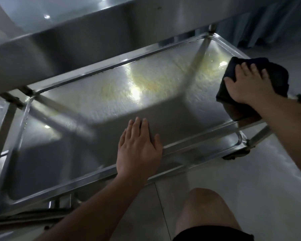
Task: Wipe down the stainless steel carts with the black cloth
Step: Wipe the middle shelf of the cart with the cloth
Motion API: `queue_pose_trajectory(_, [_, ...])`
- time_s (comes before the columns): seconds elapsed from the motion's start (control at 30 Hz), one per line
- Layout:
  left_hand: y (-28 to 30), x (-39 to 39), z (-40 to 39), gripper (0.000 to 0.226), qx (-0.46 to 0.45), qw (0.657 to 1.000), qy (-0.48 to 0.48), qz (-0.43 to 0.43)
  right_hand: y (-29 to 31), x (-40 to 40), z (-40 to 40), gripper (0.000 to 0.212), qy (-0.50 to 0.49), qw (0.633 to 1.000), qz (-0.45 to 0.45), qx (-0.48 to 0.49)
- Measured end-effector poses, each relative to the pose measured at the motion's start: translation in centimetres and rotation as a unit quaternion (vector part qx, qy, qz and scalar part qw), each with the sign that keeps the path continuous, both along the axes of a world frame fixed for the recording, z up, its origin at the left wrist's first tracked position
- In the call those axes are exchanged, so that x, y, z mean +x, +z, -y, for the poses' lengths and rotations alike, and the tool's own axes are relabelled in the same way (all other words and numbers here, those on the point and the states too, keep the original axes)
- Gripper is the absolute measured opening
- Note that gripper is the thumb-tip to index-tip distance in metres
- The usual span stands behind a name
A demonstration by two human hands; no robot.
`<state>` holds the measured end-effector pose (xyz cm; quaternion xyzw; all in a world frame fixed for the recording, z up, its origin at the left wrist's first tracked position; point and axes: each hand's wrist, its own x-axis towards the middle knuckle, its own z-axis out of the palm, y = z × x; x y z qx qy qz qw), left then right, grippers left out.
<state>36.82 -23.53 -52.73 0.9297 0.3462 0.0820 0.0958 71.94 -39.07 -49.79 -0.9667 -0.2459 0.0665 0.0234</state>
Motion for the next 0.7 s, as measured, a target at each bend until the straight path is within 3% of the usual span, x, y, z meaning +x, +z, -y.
queue_pose_trajectory(0.07, [0.2, 0.0, 0.0, 0.078, -0.006, 1.0, 0.002, -0.001, 0.5, -2.7, -3.3, 0.084, 0.031, 0.999, -0.01, 0.016])
queue_pose_trajectory(0.17, [0.8, 0.1, 0.4, 0.075, -0.02, 1.0, 0.008, 0.008, 0.8, -9.5, -8.6, 0.079, 0.163, 0.986, 0.005, 0.034])
queue_pose_trajectory(0.3, [1.5, -0.2, 1.2, 0.054, -0.038, 0.994, 0.042, 0.091, 0.4, -18.6, -14.6, 0.072, 0.438, 0.899, -0.013, 0.018])
queue_pose_trajectory(0.37, [1.5, -0.3, 1.3, 0.046, -0.019, 0.993, 0.046, 0.108, 0.1, -19.2, -15.3, 0.068, 0.486, 0.874, -0.014, 0.012])
queue_pose_trajectory(0.53, [0.9, -0.2, 1.2, 0.048, -0.002, 0.994, 0.045, 0.095, 0.3, -13.2, -12.7, 0.07, 0.401, 0.916, -0.009, 0.019])
queue_pose_trajectory(0.7, [0.6, -0.2, 1.1, 0.04, 0.023, 0.995, 0.029, 0.091, 0.4, -1.5, -5.7, 0.074, 0.176, 0.984, 0.025, 0.008])
